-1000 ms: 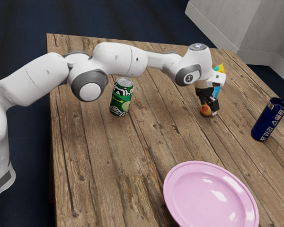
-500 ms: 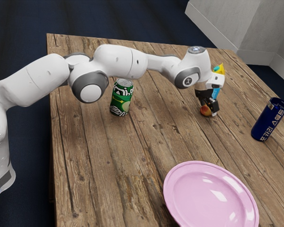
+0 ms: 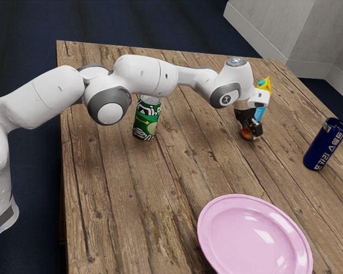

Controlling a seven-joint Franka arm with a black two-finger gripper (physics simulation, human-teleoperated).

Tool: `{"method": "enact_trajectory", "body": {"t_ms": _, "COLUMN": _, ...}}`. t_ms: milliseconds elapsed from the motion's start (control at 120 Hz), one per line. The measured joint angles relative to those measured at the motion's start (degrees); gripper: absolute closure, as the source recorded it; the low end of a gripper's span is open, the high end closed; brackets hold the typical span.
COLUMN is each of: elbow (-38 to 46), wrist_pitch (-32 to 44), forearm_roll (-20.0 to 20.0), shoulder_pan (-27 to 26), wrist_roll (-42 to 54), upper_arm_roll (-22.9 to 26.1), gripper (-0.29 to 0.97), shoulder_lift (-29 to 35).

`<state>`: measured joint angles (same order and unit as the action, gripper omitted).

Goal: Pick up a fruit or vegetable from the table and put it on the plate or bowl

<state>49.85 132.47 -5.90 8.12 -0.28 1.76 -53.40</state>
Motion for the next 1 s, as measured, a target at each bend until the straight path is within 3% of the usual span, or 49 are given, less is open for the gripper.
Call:
{"method": "enact_trajectory", "body": {"t_ms": 183, "elbow": 0.01, "wrist_pitch": -1.73, "forearm_roll": 0.32, "shoulder_pan": -0.46, "wrist_roll": -0.83, "upper_arm_roll": -0.59, "gripper": 0.37, "shoulder_lift": 0.95}}
{"method": "enact_trajectory", "body": {"t_ms": 308, "elbow": 0.16, "wrist_pitch": -6.64, "forearm_roll": 2.78, "shoulder_pan": -2.34, "wrist_roll": -1.24, "upper_arm_roll": -0.77, "gripper": 0.38, "shoulder_lift": 5.49}}
{"method": "enact_trajectory", "body": {"t_ms": 458, "elbow": 1.56, "wrist_pitch": -21.76, "forearm_roll": 4.33, "shoulder_pan": -4.62, "wrist_roll": -2.09, "upper_arm_roll": -0.79, "gripper": 0.37, "shoulder_lift": 15.84}}
{"method": "enact_trajectory", "body": {"t_ms": 567, "elbow": 9.68, "wrist_pitch": -31.45, "forearm_roll": 5.10, "shoulder_pan": -6.80, "wrist_roll": -3.04, "upper_arm_roll": -0.79, "gripper": 0.38, "shoulder_lift": 23.43}}
{"method": "enact_trajectory", "body": {"t_ms": 850, "elbow": 26.69, "wrist_pitch": -42.15, "forearm_roll": 8.74, "shoulder_pan": -21.22, "wrist_roll": -6.99, "upper_arm_roll": -0.77, "gripper": 0.38, "shoulder_lift": 38.16}}
{"method": "enact_trajectory", "body": {"t_ms": 1000, "elbow": 27.96, "wrist_pitch": -44.02, "forearm_roll": 9.17, "shoulder_pan": -28.83, "wrist_roll": -9.39, "upper_arm_roll": -0.69, "gripper": 0.38, "shoulder_lift": 39.20}}
